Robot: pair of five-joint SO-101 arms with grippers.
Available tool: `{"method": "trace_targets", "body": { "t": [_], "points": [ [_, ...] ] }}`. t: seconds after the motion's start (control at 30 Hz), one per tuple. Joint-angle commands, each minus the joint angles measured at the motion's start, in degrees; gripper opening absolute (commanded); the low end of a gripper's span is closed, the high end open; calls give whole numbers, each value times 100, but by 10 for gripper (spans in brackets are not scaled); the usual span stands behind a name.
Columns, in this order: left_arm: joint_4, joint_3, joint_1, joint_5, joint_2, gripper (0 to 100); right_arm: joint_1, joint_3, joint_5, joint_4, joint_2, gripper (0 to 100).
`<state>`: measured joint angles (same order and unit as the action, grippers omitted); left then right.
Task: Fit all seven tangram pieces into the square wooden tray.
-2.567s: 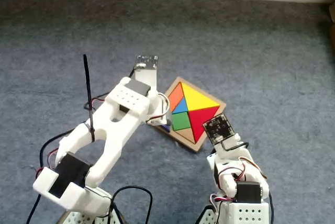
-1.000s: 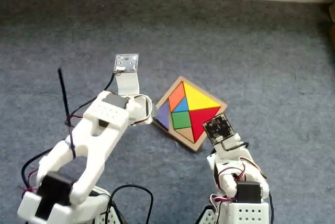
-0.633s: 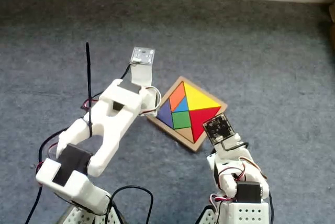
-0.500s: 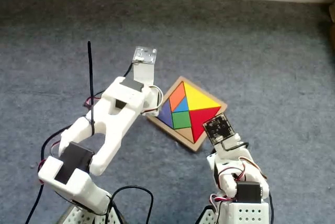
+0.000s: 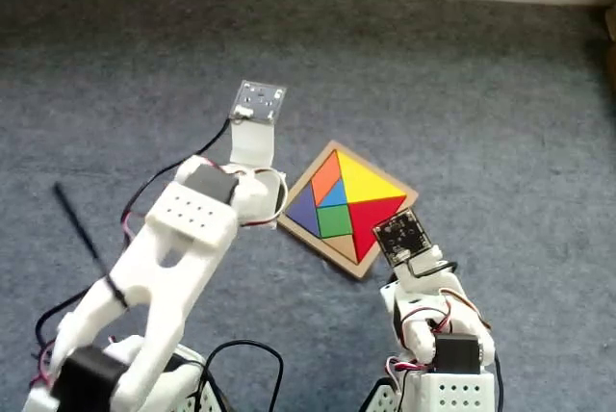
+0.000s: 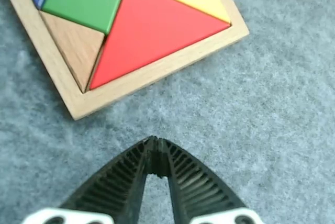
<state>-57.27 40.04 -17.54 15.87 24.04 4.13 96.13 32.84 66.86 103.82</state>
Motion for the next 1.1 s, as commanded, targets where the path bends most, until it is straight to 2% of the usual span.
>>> {"method": "trace_targets", "body": {
  "t": [0.0, 0.23, 0.37, 0.57, 0.77, 0.97, 1.07],
  "points": [
    [554, 664, 66, -211, 989, 5, -66, 840, -9, -13, -66, 5],
    [2136, 2422, 479, -220, 2923, 6, -66, 840, -18, -13, -66, 5],
    [2699, 3108, 646, -220, 3749, 10, -66, 840, -18, -13, -66, 5],
    [2778, 3741, 655, -281, 4637, 10, -66, 840, -18, -13, -66, 5],
    [2760, 4664, 1138, -1319, 5675, 7, -13, 831, -105, -22, -57, 6],
    [2708, 5780, 2009, -1662, 7222, 10, 338, 470, -2092, -127, -57, 6],
    [1653, 5719, 2343, -1697, 7785, 11, 356, 462, -2699, -567, -57, 6]
  ]
}}
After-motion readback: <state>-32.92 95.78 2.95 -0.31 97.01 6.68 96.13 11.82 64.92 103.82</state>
